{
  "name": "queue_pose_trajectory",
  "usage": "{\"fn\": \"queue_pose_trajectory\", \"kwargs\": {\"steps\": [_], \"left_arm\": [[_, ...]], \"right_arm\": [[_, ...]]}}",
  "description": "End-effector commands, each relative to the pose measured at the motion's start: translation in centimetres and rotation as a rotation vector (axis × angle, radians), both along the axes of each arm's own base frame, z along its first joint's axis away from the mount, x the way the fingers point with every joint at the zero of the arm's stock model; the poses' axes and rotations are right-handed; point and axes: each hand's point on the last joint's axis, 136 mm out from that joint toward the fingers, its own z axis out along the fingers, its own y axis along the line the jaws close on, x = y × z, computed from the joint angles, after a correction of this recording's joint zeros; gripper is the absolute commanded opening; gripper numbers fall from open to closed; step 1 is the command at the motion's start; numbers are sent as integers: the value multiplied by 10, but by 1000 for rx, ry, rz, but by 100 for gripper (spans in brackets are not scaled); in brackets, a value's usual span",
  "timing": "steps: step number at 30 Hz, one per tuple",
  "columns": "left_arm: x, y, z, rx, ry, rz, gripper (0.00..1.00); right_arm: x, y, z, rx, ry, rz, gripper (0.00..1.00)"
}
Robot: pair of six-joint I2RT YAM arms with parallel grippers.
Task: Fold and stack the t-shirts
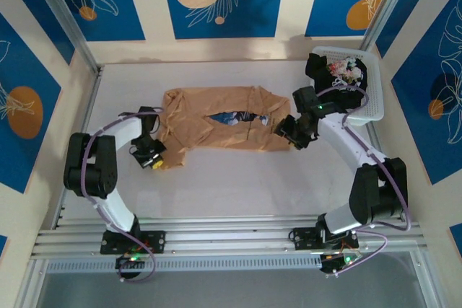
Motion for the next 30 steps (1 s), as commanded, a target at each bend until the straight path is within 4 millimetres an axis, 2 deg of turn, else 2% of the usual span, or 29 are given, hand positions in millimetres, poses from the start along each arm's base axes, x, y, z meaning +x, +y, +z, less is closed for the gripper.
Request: {"fn": "queue_pose_trajectory", "kwargs": {"steps": [1, 5, 10, 14, 21, 25, 30], "left_arm": [[24, 21, 27, 67, -129, 48, 0], [27, 17, 33, 35, -146, 43, 0], [25, 14, 33, 13, -148, 45, 0], [27, 14, 38, 11, -168, 35, 0], [34, 10, 47, -12, -207, 27, 0], [39, 9, 52, -13, -230, 22, 0], [47, 10, 61, -10, -262, 20, 0]], "right_arm": [[-9, -10, -21, 1, 81, -110, 51], [-2, -5, -45, 21, 128, -127, 51], [17, 2, -60, 30, 137, -128, 51], [21, 1, -77, 17, 191, -158, 51], [51, 4, -77, 16, 130, -136, 46], [60, 6, -81, 9, 127, -116, 32], [67, 7, -79, -3, 112, -96, 6]]}}
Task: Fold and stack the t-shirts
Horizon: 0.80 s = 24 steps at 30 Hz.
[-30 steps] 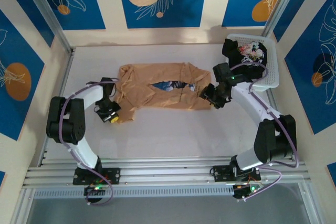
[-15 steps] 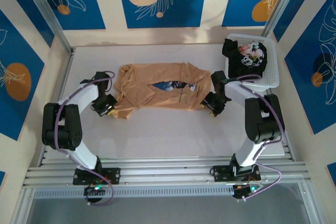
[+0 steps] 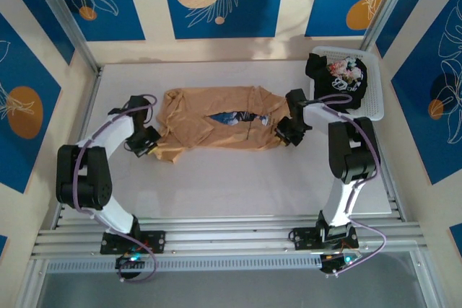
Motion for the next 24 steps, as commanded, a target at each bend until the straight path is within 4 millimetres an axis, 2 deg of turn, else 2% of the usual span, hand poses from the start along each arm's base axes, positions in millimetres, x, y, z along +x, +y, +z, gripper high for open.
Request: {"fn": "queue_pose_trajectory", "kwargs": {"steps": [1, 3, 6, 9, 12, 15, 18, 21, 24], "left_arm": [[14, 2, 22, -6, -71, -1, 0], [18, 3, 31, 1, -100, 0, 0], [31, 5, 53, 14, -168, -1, 0], [49, 7, 85, 23, -251, 8, 0], [70, 10, 127, 27, -361, 39, 0], [85, 19, 183, 49, -519, 100, 0], [86, 33, 247, 92, -696, 168, 0], [69, 50, 308, 141, -876, 241, 0], [40, 63, 364, 185, -1051, 281, 0]], "right_arm": [[9, 2, 12, -13, -33, 25, 2], [16, 6, 32, -25, -96, 56, 0], [29, 16, 75, -26, -205, 121, 0], [46, 34, 124, 31, -341, 184, 0], [65, 47, 178, 73, -474, 228, 0], [77, 56, 233, 99, -595, 254, 0], [79, 59, 290, 109, -716, 273, 0], [66, 60, 334, 129, -808, 282, 0], [41, 57, 369, 152, -889, 289, 0]]}}
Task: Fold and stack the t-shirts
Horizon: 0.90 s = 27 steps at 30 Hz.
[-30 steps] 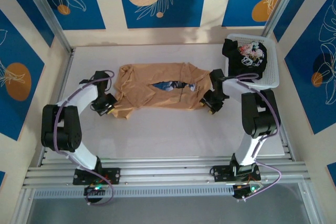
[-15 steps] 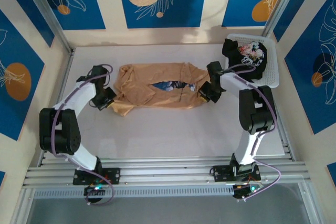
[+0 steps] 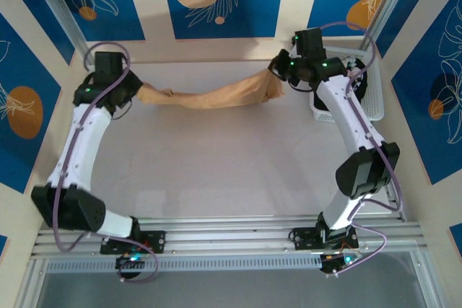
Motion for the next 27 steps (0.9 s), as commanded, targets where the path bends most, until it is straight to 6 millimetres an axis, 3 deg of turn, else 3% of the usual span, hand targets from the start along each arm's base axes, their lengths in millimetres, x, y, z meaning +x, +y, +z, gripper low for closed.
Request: {"fn": "queue_pose_trajectory", "kwargs": {"steps": [1, 6, 10, 15, 20, 24, 27], "left_arm": [[-36, 32, 82, 64, -246, 142, 0], [-78, 43, 155, 138, -421, 171, 0], [-63, 30, 174, 130, -414, 91, 0], [-13, 18, 151, 101, -318, 19, 0], [46, 16, 132, 100, -267, -47, 0], [75, 25, 147, 100, -298, -64, 0], [81, 32, 179, 103, -383, -68, 0]], "right_arm": [[-44, 1, 54, 32, -112, 62, 0], [-93, -6, 95, 81, -232, 84, 0], [-103, -3, 105, 128, -236, 110, 0], [-70, 7, 88, 173, -175, 123, 0], [-11, 17, 76, 203, -145, 139, 0], [27, 25, 95, 230, -185, 159, 0], [46, 26, 123, 246, -255, 160, 0]]}}
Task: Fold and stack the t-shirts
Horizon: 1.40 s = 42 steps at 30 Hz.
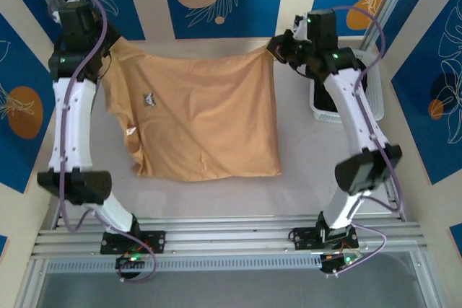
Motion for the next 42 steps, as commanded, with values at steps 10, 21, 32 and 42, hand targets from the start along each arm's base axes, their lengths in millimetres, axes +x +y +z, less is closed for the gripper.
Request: {"fn": "queue_pose_trajectory", "kwargs": {"steps": [10, 21, 32, 42], "left_arm": [[-93, 0, 187, 35, -501, -49, 0], [-157, -26, -104, -236, 231, -32, 0], [-238, -100, -378, -553, 848, -177, 7], [-296, -92, -383, -526, 990, -85, 0]], "right_arm": [[18, -48, 129, 199, -259, -62, 0], [-14, -41, -77, -8, 216, -121, 0], [-102, -43, -333, -218, 832, -123, 0], [-159, -67, -337, -394, 928, -164, 0]]}}
